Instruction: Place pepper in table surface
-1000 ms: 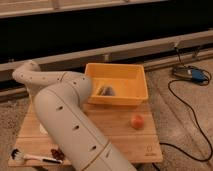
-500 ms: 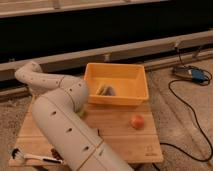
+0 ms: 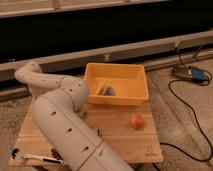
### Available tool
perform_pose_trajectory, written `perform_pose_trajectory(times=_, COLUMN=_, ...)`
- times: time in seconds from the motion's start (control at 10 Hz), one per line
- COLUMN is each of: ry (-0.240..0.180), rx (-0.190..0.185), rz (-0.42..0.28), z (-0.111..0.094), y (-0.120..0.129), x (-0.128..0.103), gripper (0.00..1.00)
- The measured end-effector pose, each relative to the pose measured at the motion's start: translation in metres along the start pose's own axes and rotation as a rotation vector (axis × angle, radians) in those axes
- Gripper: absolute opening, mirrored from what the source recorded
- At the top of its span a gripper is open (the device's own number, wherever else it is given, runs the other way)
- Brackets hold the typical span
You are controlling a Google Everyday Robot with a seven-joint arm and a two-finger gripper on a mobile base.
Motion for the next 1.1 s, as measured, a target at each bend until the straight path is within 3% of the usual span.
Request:
perform_pose_trajectory(times=0.2, ry=0.001, rx=-0.005, rz=-0.001, z=-0.001, y=-0.001, x=0.000, gripper=0.58)
perform_pose_trajectory(times=0.6, ry=-0.007, rx=-0.109, rz=-0.064, z=-0.048, y=-0.029, x=0.016, gripper=0.16)
perform_pose_trajectory(times=0.7, ry=-0.002, rx=-0.114, rz=-0.074, z=-0.053, y=-0.038, x=0.021, gripper=0.07)
perform_pose_trajectory(times=0.9, ry=0.007, rx=-0.130, rz=-0.097, z=-0.060, y=-0.053, x=0.035, gripper=0.00)
perform_pose_trajectory(times=1.1, ry=-0.012, rx=-0.149, rz=-0.108, z=-0.074, y=-0.064, x=0.040, gripper=0.06)
